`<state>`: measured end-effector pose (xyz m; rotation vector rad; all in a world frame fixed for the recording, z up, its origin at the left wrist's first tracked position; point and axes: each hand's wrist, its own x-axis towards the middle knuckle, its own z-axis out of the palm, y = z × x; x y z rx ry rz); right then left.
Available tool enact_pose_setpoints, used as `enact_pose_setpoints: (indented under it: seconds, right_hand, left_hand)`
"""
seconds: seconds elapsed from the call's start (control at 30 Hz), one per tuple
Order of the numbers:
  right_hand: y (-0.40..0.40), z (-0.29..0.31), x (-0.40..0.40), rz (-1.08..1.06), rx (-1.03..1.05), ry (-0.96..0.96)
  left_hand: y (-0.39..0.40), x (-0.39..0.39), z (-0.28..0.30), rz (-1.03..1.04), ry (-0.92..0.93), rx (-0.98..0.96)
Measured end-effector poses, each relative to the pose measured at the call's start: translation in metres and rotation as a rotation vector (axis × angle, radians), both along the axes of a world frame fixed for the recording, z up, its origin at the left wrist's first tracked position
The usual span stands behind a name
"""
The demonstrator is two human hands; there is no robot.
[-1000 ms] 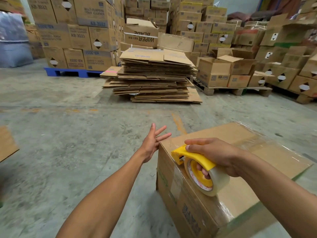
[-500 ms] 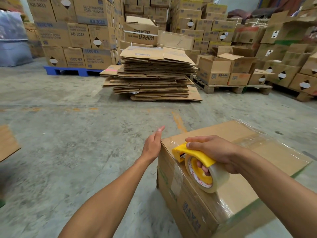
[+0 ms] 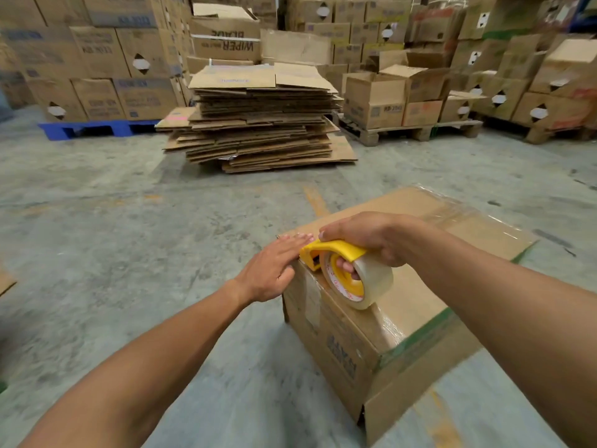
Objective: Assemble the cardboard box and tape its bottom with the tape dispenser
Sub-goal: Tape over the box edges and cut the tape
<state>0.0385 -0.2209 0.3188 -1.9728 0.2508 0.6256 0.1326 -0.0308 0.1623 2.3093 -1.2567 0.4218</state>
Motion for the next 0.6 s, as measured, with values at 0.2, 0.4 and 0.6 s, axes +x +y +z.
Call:
enact_pose_setpoints:
  seconds: [0.2,0.4,0.6]
  right_hand:
    - [-0.017,-0.002,-0.037,-0.019,0.068,-0.015]
    - [-0.051,-0.01,-0.119,-0.111,0.168,-0.072]
    - [-0.066,-0.023,-0.164,-0.17,0.178,-0.118]
  left_hand:
    - [0.005,0.004,0.006,-0.033,0.083,0.015]
    - [0.004,-0.001,0.022,0.023,0.267,0.058]
    - [-0.004,-0.013,0.036,0.104,0.318,0.186]
